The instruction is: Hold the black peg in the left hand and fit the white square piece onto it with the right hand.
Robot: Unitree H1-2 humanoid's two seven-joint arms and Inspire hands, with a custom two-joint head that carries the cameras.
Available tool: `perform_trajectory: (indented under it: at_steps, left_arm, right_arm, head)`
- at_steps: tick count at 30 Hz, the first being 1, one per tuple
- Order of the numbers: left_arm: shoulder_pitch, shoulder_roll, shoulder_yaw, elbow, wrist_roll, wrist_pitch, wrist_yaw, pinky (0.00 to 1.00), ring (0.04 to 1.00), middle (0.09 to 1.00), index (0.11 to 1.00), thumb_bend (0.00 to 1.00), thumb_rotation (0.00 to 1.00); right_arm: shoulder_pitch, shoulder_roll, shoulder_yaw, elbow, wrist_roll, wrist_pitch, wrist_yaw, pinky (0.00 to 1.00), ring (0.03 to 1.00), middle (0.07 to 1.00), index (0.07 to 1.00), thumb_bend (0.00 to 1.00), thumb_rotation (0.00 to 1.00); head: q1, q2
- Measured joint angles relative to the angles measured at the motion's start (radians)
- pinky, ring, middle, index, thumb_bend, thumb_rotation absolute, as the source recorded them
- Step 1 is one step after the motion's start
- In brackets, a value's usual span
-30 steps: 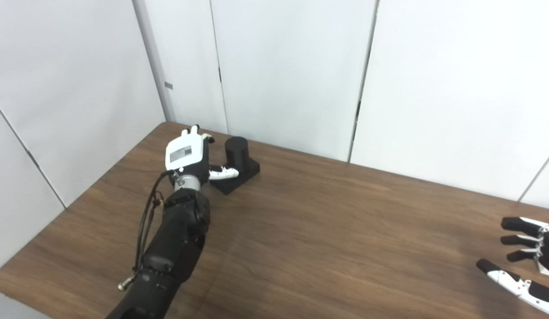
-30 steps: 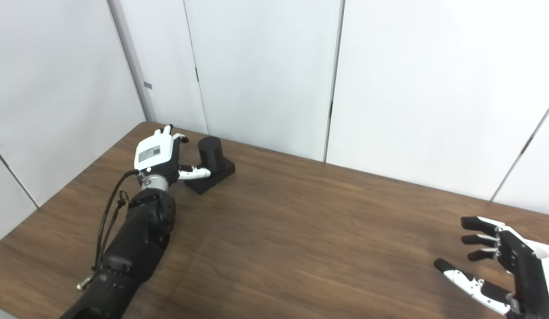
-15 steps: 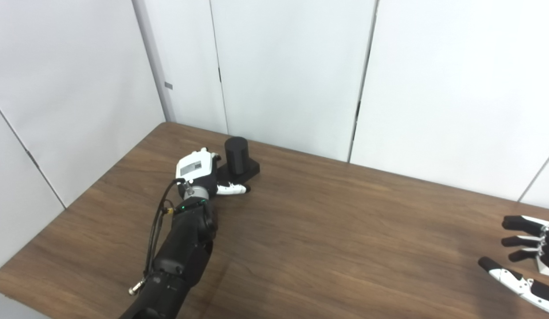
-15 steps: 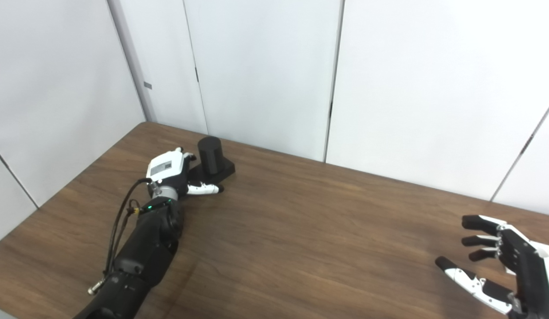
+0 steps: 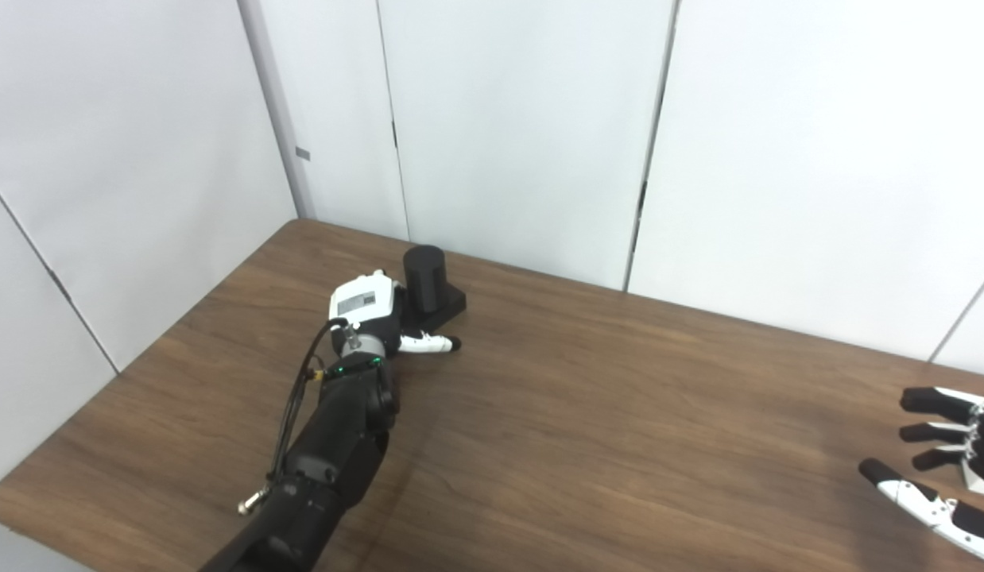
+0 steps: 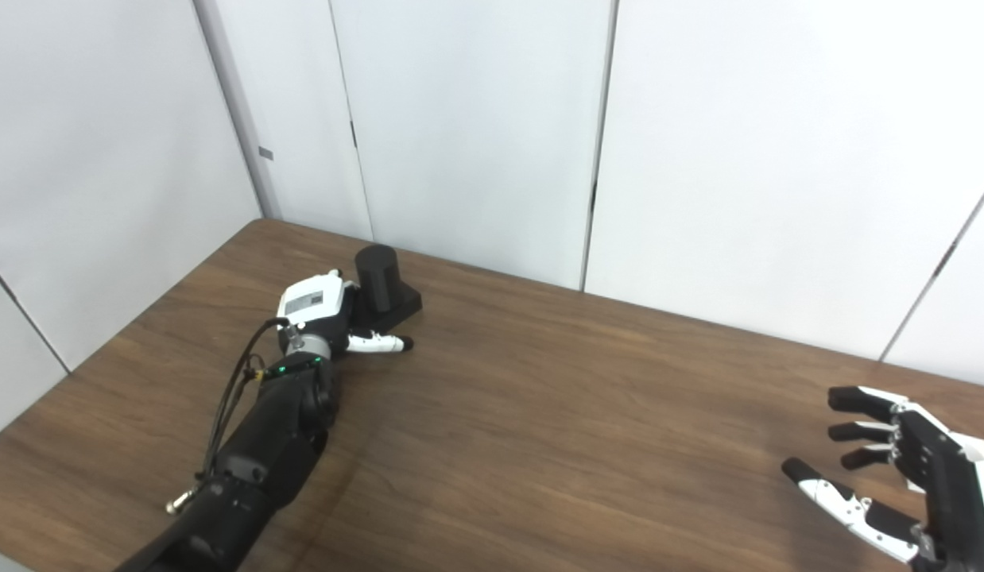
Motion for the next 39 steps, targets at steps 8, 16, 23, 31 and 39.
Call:
perform_trajectory:
  at_steps: [8, 16, 23, 31, 39]
  left_arm:
    - [-0.018, 0.023, -0.041, 0.028, -0.03, 0.0, 0.027, 0.88, 1.0, 0.974, 0.654, 0.91, 0.5]
    - [-0.013, 0.074, -0.101, -0.011, -0.112, -0.007, 0.019, 0.8, 0.897, 0.841, 0.562, 0.72, 0.28]
    - [0.006, 0.113, -0.137, -0.074, -0.185, -0.032, -0.001, 0.69, 0.737, 0.678, 0.485, 0.53, 0.07]
    - [0.062, 0.117, -0.121, -0.121, -0.319, -0.156, 0.037, 0.79, 0.802, 0.773, 0.482, 0.52, 0.06]
    - [0.101, 0.144, -0.164, -0.141, -0.45, -0.419, -0.003, 0.8, 0.846, 0.817, 0.491, 0.52, 0.07]
  right_arm:
    - [0.0, 0.001, 0.0, -0.013, -0.002, 0.018, 0.0, 0.46, 0.603, 0.69, 0.667, 0.5, 0.0]
    - [0.0, 0.001, 0.0, -0.013, -0.001, 0.019, 0.0, 0.45, 0.586, 0.684, 0.663, 0.49, 0.0]
    - [-0.001, 0.001, 0.0, -0.013, 0.004, 0.019, 0.0, 0.46, 0.596, 0.689, 0.667, 0.48, 0.0]
    - [-0.002, 0.001, 0.0, -0.011, 0.004, 0.019, 0.0, 0.46, 0.6, 0.69, 0.669, 0.47, 0.0]
    - [-0.002, 0.001, 0.0, -0.004, 0.005, 0.018, 0.0, 0.46, 0.606, 0.694, 0.666, 0.47, 0.0]
  head:
    - [-0.003, 0.008]
    - [0.002, 0.014]
    - [0.008, 0.018]
    - [0.002, 0.023]
    - [-0.023, 0.025]
